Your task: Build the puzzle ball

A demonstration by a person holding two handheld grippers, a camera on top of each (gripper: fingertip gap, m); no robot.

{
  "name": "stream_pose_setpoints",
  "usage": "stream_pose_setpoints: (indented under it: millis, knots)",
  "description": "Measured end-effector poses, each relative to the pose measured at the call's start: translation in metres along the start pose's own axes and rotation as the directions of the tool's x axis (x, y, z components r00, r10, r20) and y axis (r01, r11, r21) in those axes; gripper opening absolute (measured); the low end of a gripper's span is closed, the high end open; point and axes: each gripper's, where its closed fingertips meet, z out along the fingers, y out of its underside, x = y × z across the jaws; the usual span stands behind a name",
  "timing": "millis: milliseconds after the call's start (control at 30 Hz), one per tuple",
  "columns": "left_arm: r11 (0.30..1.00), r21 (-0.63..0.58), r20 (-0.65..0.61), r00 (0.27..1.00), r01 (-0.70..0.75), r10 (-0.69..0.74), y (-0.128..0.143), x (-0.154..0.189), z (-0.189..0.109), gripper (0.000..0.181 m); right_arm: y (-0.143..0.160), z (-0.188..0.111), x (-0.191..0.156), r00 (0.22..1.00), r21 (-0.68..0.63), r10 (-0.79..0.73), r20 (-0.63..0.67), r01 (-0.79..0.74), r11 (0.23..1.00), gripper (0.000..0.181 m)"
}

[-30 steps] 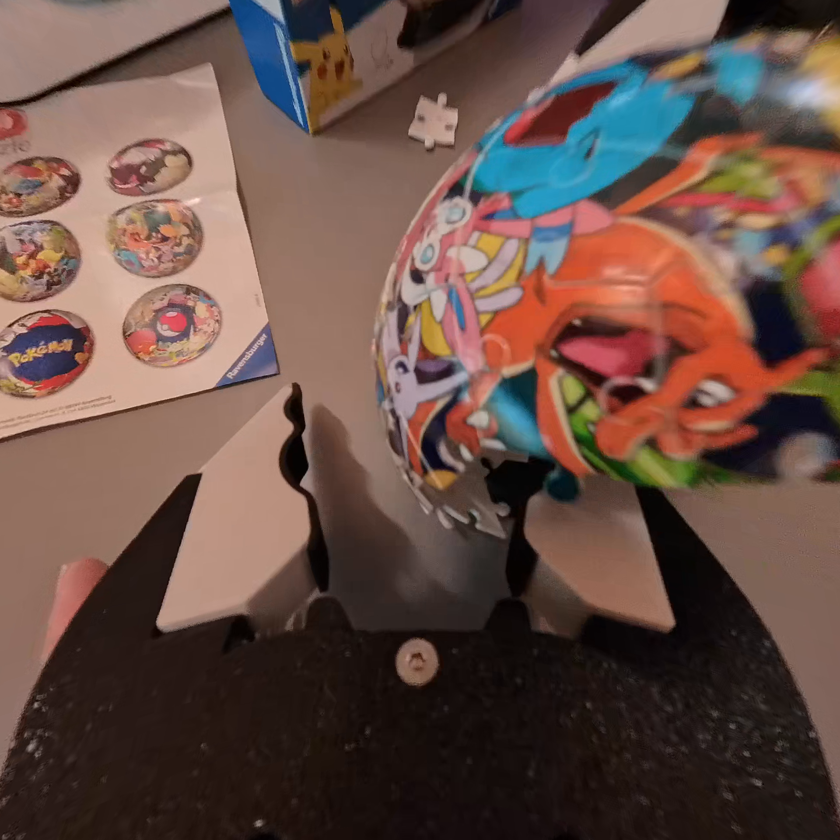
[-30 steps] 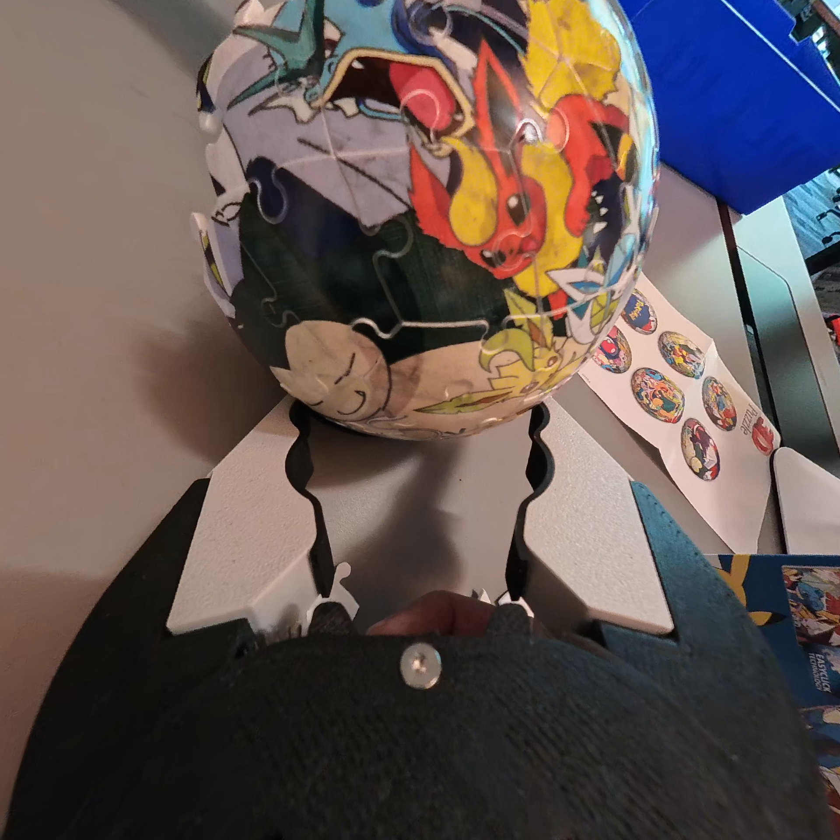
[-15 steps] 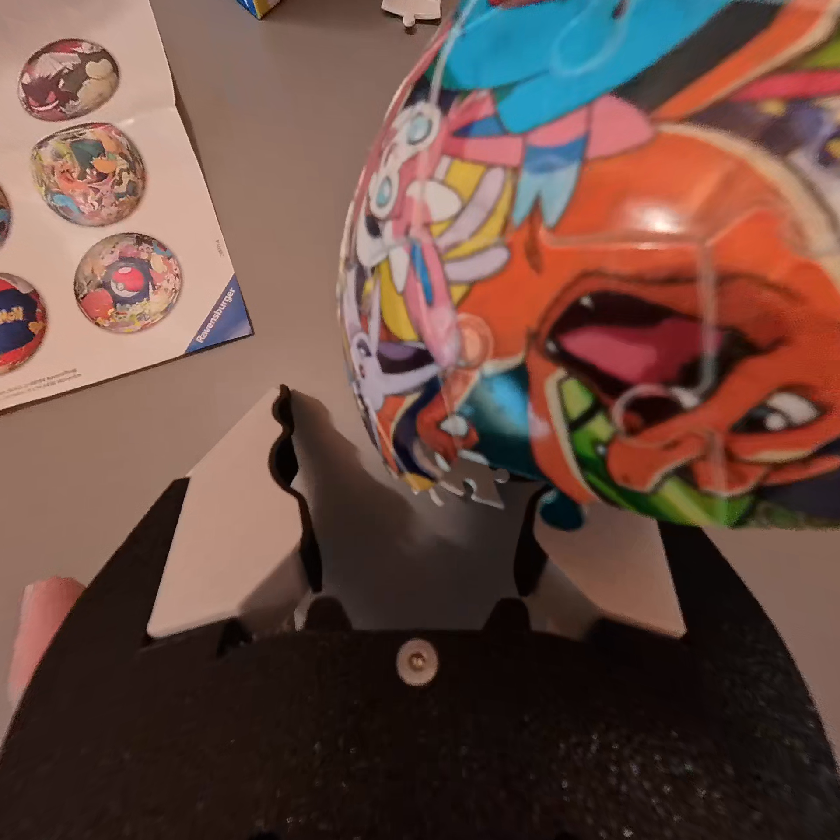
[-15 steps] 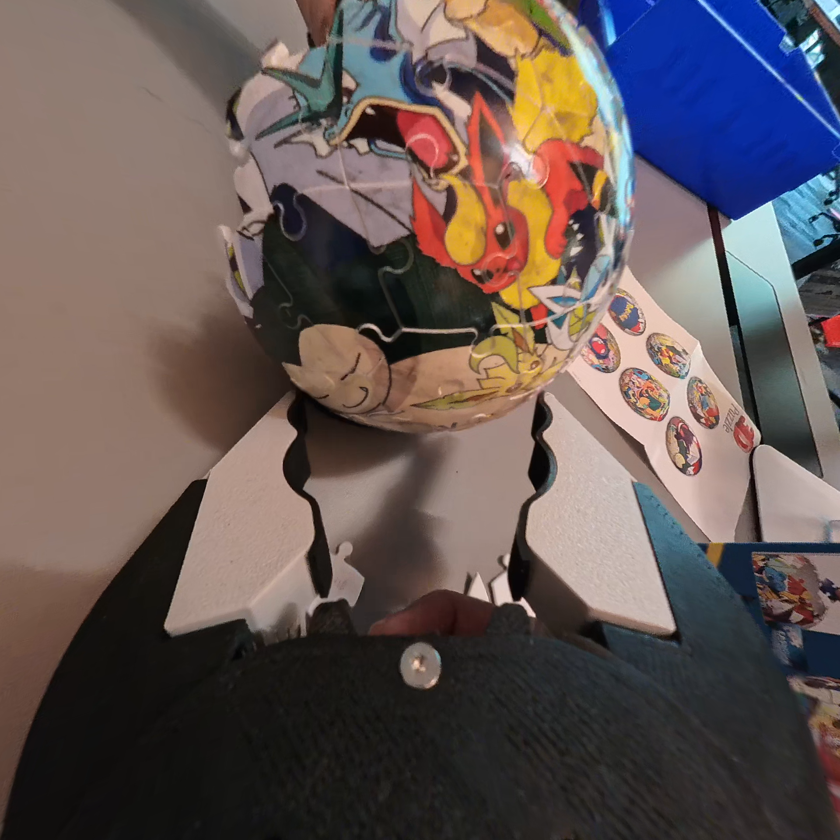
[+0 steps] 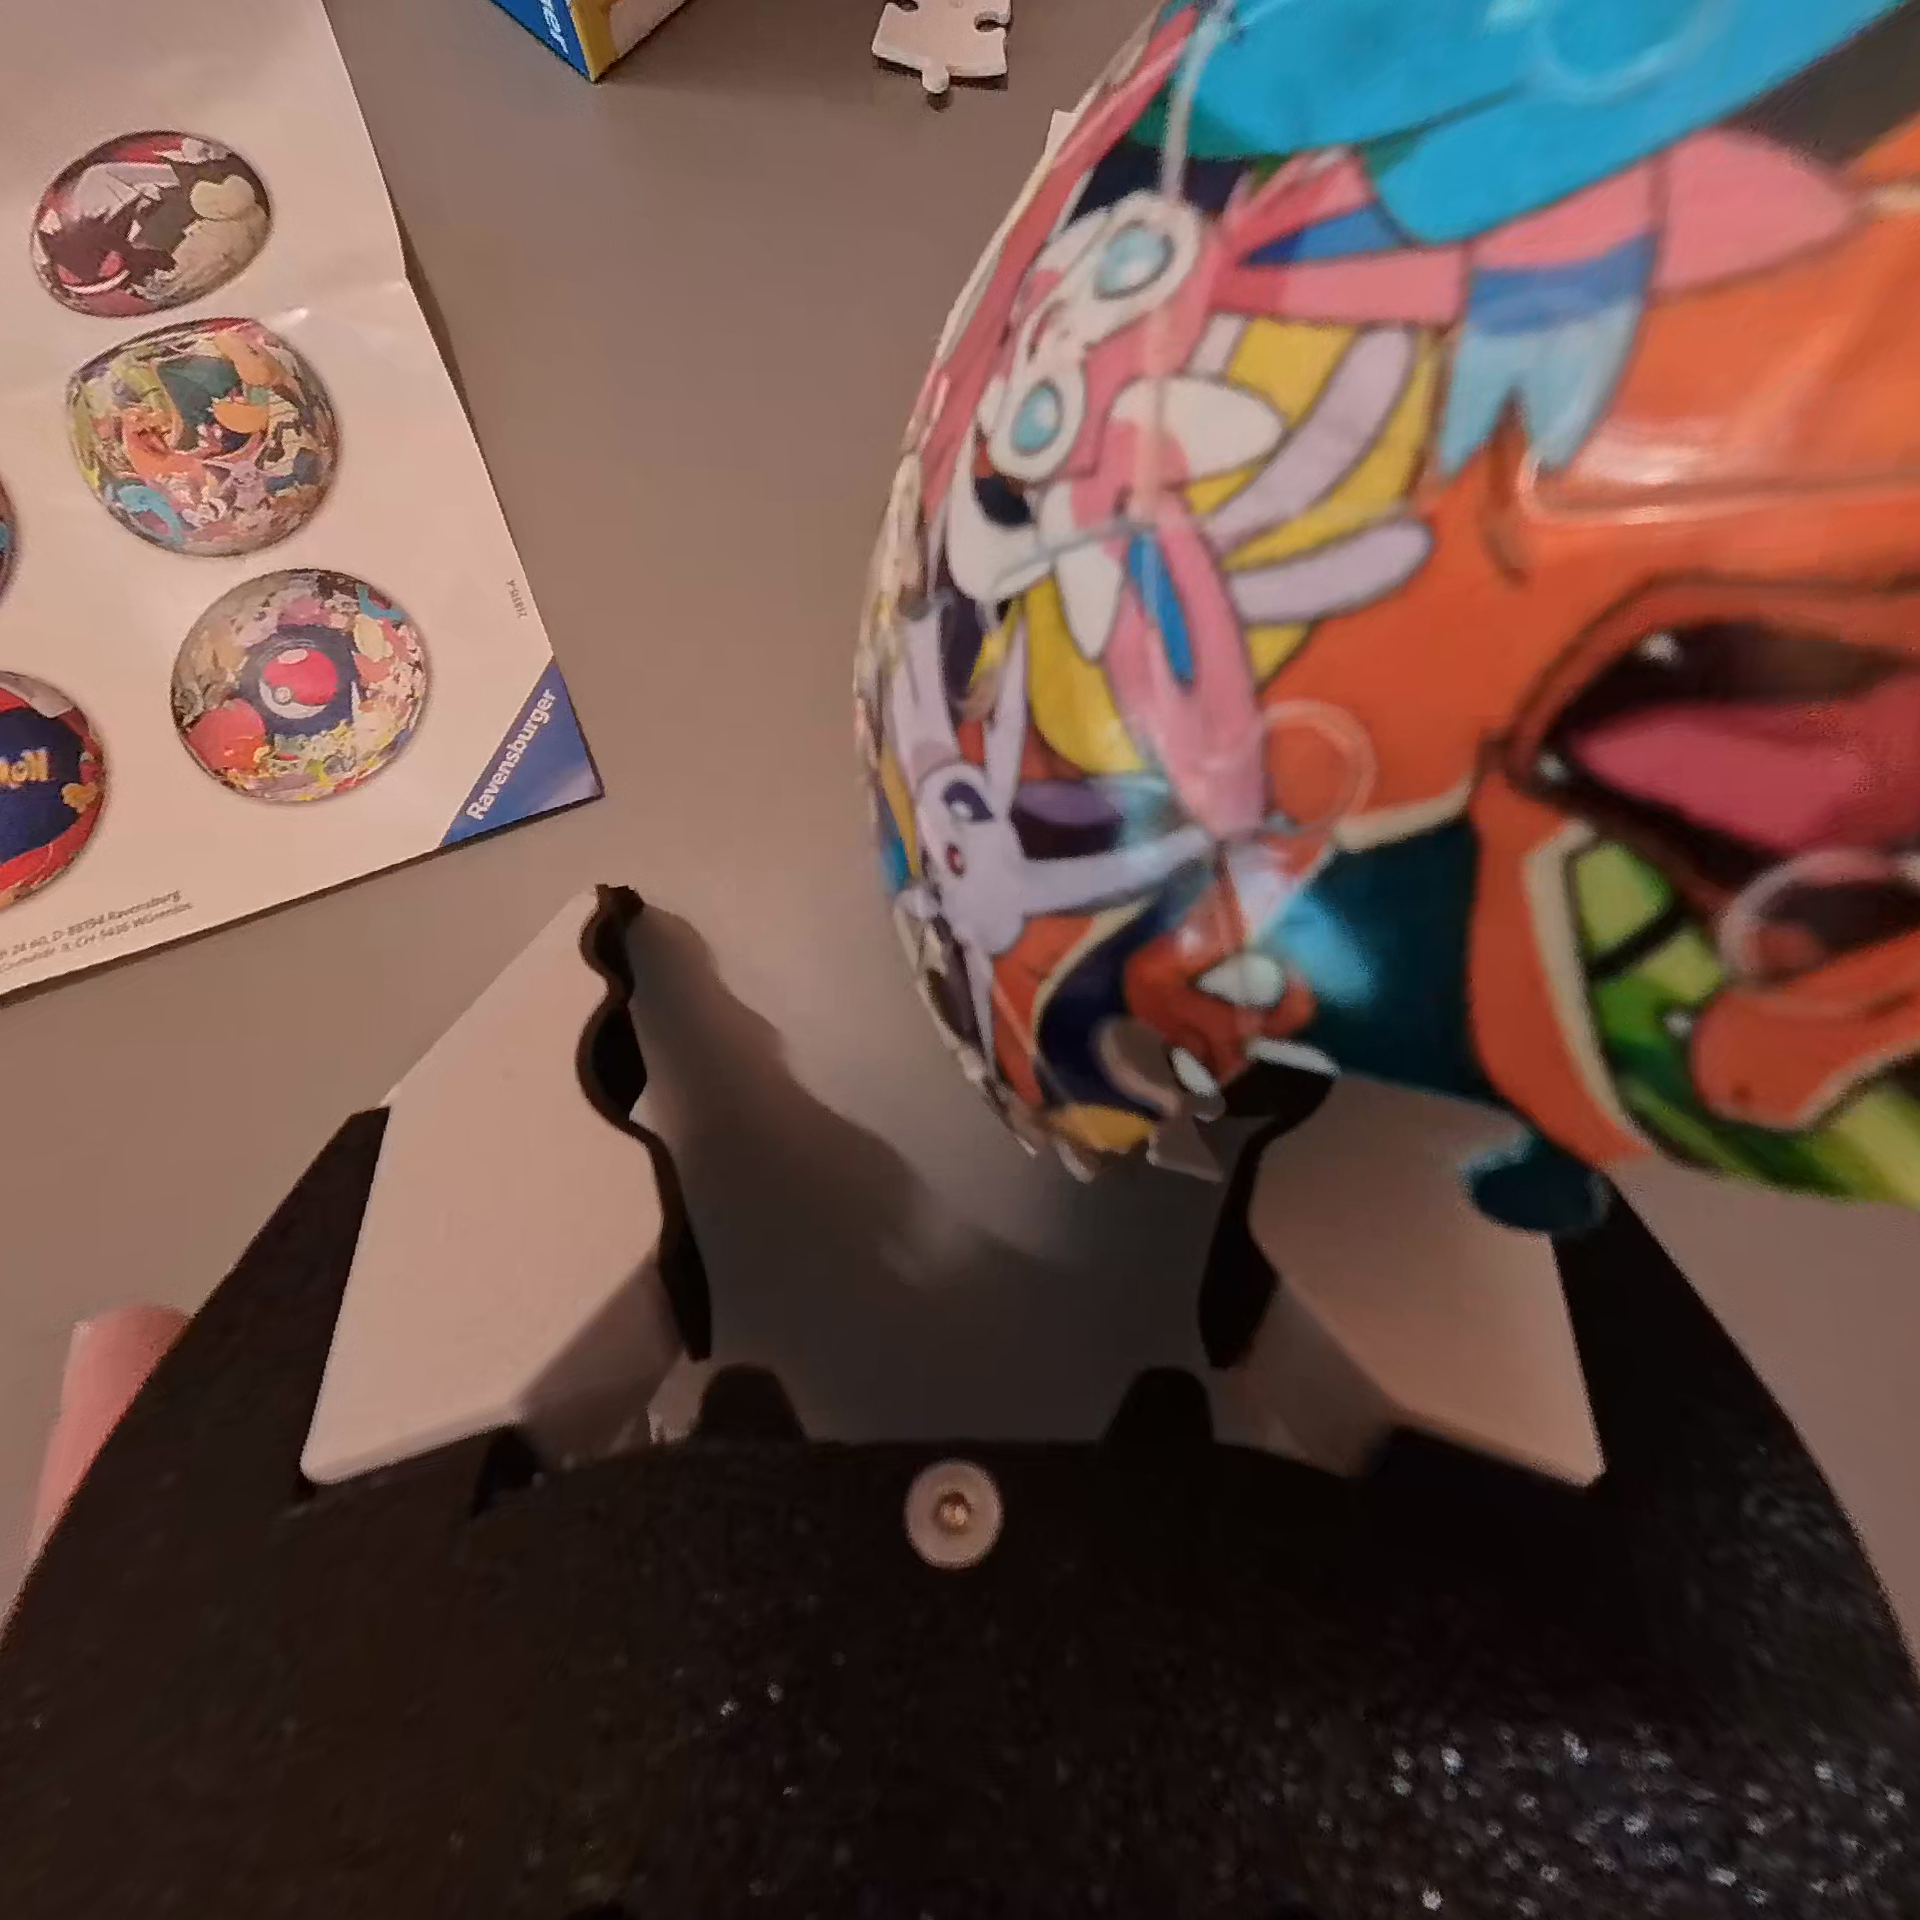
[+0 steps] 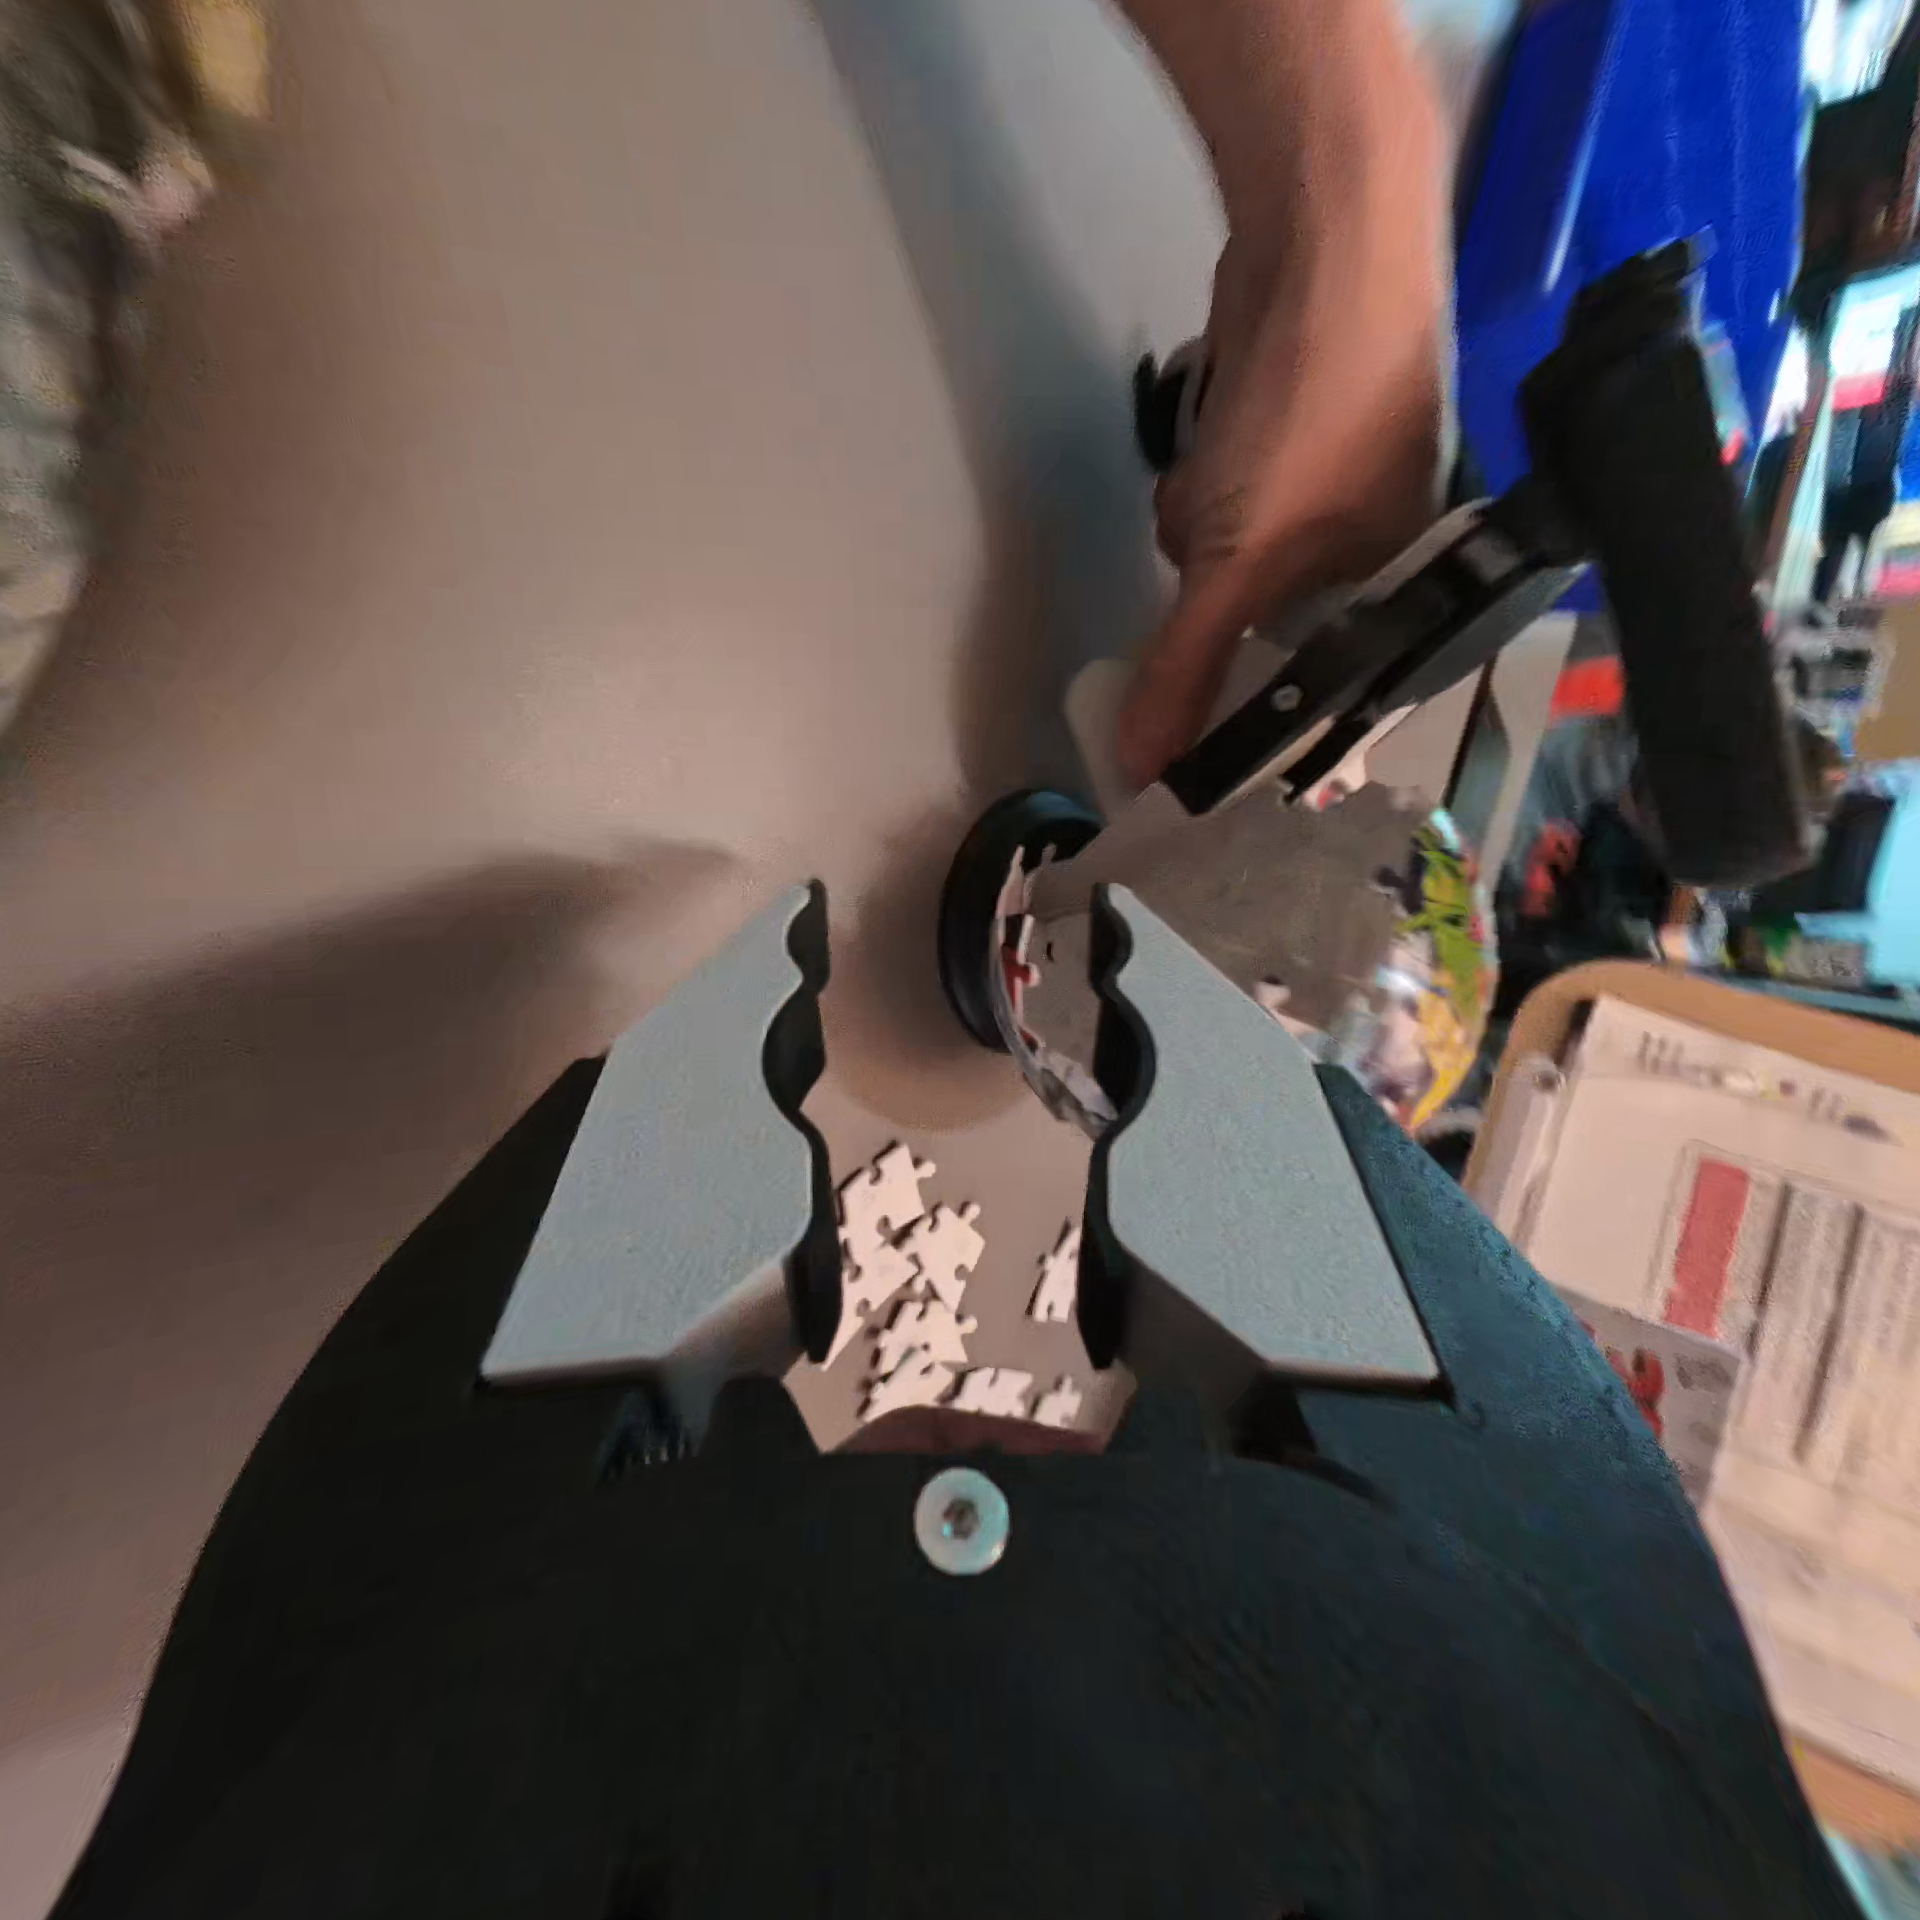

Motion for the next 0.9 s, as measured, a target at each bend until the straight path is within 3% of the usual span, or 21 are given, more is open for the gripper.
stream_pose_setpoints:
  millis: [100, 267, 367, 567, 900]
  knots:
    - [1.000, -0.006, -0.002, 1.000, -0.002, 0.002, 0.000, 0.000, 0.000, 0.122, 0.011, 0.030, -0.008, 0.992, -0.218, -0.092, -0.085, 0.072, 0.973, 0.031]
    - [1.000, -0.003, -0.007, 1.000, -0.008, 0.008, -0.001, 0.000, 0.001, 0.123, 0.037, 0.050, 0.003, 0.962, -0.448, -0.197, -0.189, 0.094, 0.889, 0.032]
    - [1.000, 0.001, -0.008, 1.000, -0.008, 0.008, -0.001, 0.000, 0.001, 0.123, 0.043, 0.057, 0.002, 0.965, -0.498, -0.207, -0.160, 0.102, 0.861, 0.036]
    - [1.000, 0.003, -0.012, 1.000, -0.011, 0.011, -0.001, -0.001, 0.001, 0.123, 0.044, 0.063, 0.000, 0.977, -0.610, -0.202, -0.072, 0.117, 0.784, 0.027]
    - [1.000, 0.023, -0.015, 1.000, -0.012, 0.013, -0.002, -0.001, 0.001, 0.123, 0.062, 0.053, 0.008, 0.984, -0.714, -0.174, -0.025, 0.104, 0.693, 0.017]
